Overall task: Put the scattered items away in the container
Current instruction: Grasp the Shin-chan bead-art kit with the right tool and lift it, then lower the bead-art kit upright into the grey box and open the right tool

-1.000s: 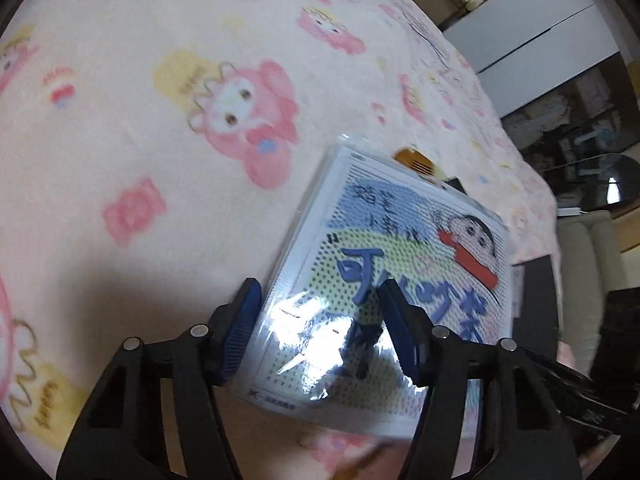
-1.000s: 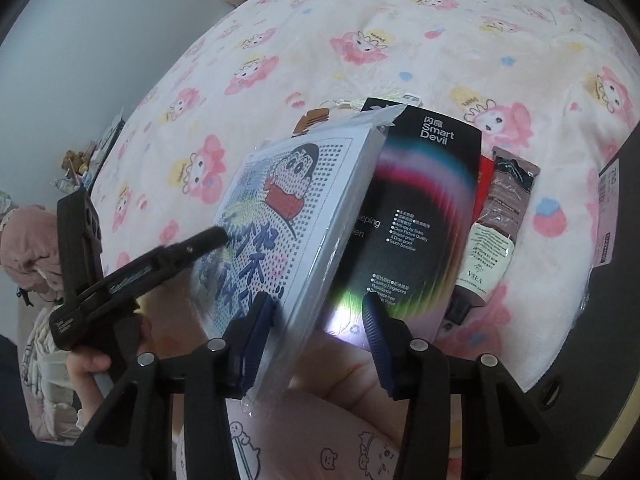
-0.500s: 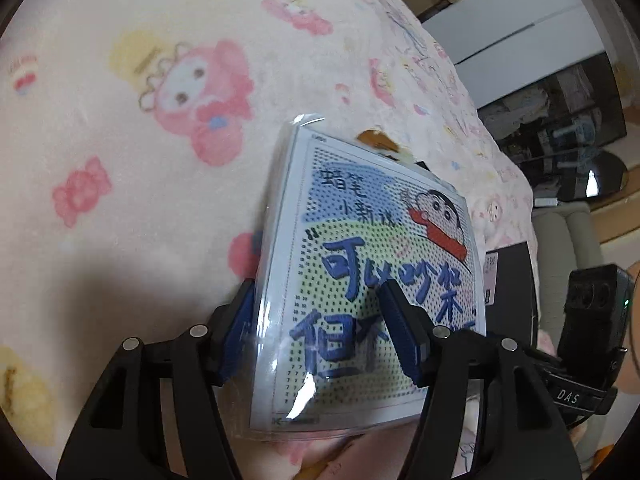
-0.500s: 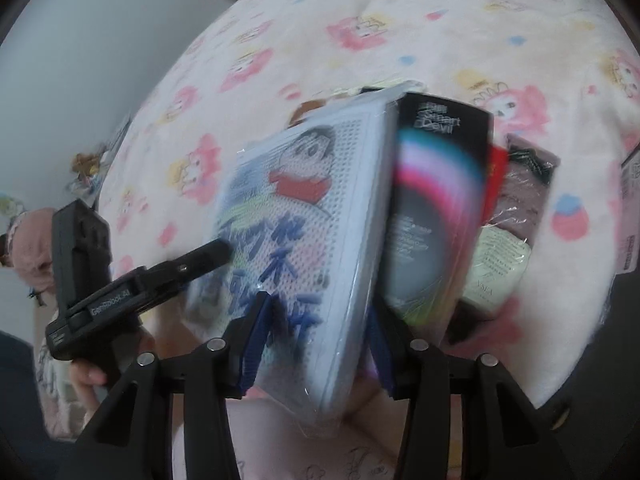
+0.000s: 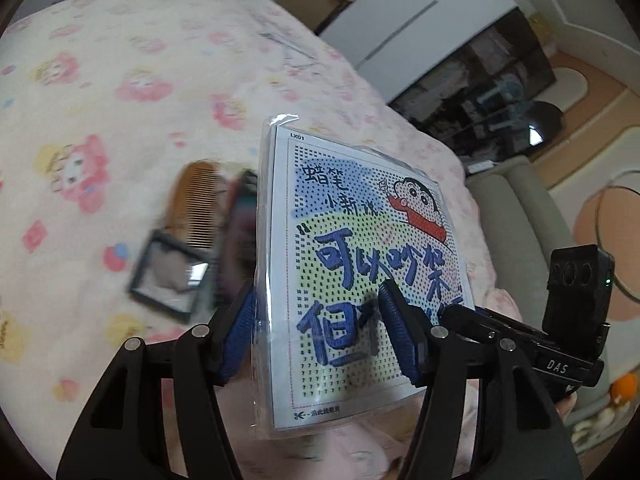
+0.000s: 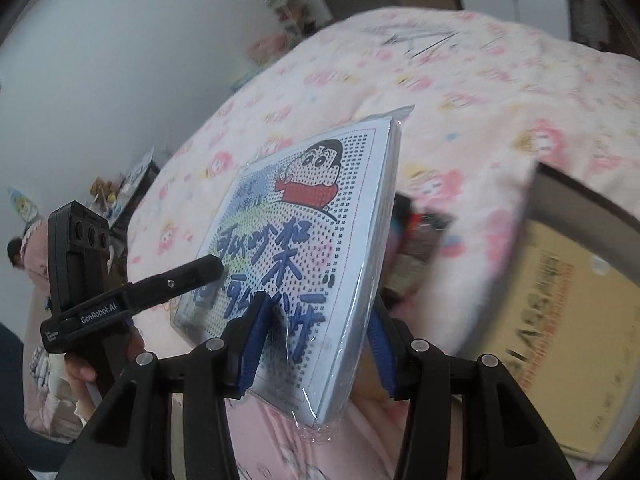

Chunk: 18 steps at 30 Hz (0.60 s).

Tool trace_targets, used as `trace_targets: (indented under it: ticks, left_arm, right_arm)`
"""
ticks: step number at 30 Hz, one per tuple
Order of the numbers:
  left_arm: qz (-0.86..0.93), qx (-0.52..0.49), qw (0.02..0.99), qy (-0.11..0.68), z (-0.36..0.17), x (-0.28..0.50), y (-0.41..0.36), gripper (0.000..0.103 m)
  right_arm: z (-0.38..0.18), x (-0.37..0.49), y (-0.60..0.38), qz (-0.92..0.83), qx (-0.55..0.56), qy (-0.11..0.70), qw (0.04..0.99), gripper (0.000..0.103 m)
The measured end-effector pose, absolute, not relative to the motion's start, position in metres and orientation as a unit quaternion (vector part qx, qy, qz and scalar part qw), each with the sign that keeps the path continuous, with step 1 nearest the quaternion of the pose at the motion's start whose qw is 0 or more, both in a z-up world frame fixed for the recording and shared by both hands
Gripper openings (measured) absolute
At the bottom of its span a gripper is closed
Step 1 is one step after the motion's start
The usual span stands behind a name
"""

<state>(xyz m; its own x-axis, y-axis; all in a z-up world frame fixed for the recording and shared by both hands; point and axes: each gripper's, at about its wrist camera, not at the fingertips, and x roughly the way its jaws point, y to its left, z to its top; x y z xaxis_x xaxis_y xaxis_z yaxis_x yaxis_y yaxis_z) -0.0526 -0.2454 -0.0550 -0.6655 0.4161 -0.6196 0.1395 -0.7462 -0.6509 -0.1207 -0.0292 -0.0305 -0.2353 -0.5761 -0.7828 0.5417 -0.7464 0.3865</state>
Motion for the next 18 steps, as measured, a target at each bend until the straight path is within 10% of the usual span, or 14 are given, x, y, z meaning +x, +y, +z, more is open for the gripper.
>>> trace_targets:
  ticks: [18]
  left_arm:
    - [0.8, -0.511, 0.202, -0.241, -0.077, -0.17, -0.019, 0.061]
  right_arm:
    - [-0.068, -0.162, 0.218, -0.811, 0.518, -0.141, 0.232, 0.044]
